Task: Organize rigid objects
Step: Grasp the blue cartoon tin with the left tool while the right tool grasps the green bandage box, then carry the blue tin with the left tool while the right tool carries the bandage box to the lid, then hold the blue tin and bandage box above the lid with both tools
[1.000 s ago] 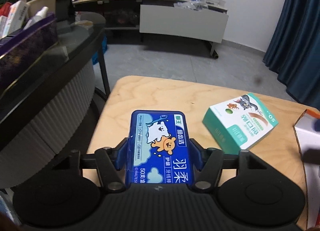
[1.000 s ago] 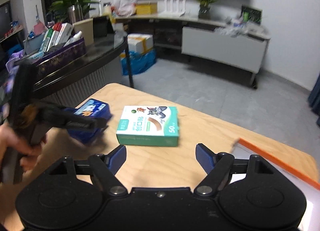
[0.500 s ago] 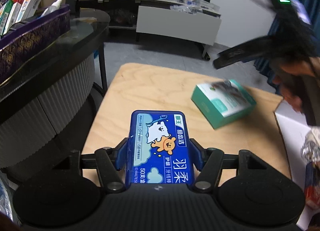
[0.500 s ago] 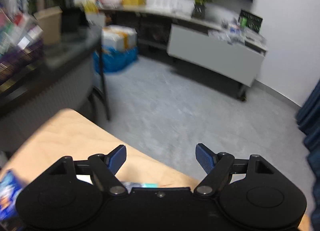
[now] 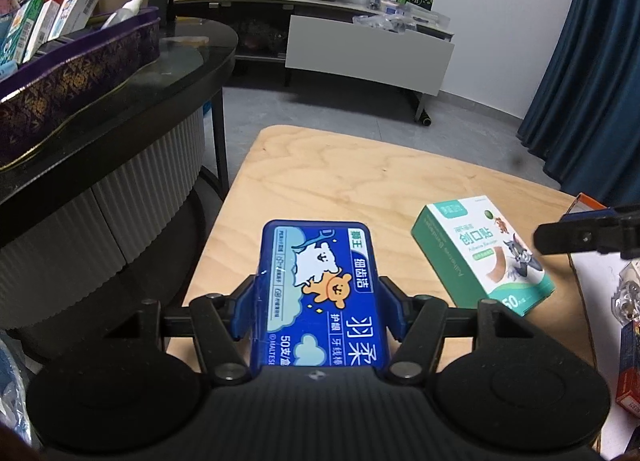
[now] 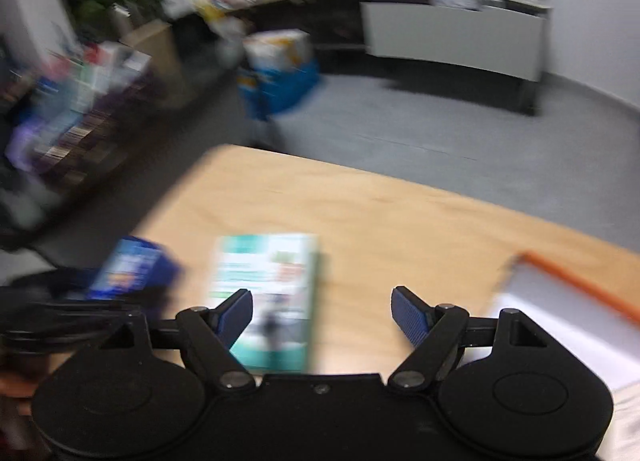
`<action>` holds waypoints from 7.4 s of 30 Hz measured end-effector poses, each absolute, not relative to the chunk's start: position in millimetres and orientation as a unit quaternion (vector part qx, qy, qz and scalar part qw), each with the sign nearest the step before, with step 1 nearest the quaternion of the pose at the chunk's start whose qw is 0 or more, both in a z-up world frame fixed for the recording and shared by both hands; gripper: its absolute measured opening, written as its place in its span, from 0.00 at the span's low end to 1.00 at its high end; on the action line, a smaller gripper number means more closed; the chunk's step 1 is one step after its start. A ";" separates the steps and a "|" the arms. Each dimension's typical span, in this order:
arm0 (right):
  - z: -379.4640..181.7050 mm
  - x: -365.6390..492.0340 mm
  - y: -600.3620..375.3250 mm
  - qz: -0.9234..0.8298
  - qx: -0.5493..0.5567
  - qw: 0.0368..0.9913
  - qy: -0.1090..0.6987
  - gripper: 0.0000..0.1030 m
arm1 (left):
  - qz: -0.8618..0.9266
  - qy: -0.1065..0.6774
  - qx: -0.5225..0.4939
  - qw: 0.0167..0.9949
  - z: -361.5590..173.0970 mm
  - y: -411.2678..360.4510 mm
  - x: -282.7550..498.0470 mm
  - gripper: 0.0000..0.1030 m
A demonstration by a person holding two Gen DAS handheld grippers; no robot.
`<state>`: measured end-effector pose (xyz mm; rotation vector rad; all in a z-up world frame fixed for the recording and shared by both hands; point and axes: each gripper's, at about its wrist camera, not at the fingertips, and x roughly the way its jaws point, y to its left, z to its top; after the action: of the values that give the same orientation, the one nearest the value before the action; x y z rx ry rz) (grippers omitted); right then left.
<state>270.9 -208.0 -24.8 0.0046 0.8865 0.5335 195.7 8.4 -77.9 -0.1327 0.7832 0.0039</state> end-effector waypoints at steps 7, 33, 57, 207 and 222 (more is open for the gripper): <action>-51.4 284.2 -155.6 0.219 -0.008 0.857 0.466 0.93 | 0.015 0.372 -0.043 0.927 -67.7 6.7 189.2 0.62; 43.8 113.1 -329.1 0.012 0.067 0.945 0.321 0.81 | -0.122 0.337 -0.022 0.933 -9.3 -127.6 129.5 0.62; 42.7 61.3 -443.2 -0.049 0.127 0.947 0.290 0.81 | -0.212 0.289 0.041 0.933 24.1 -222.8 124.6 0.62; 9.7 133.8 -446.9 -0.051 0.134 0.926 0.348 0.82 | -0.182 0.353 0.008 0.917 -21.5 -205.3 163.5 0.62; 5.3 152.0 -445.5 -0.047 0.128 0.924 0.356 0.82 | -0.207 0.361 0.013 0.909 -28.6 -220.1 168.0 0.62</action>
<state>152.0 -445.5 5.3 0.2623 0.7308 -0.0964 168.0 -220.1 -28.6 0.0273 0.7443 -0.4261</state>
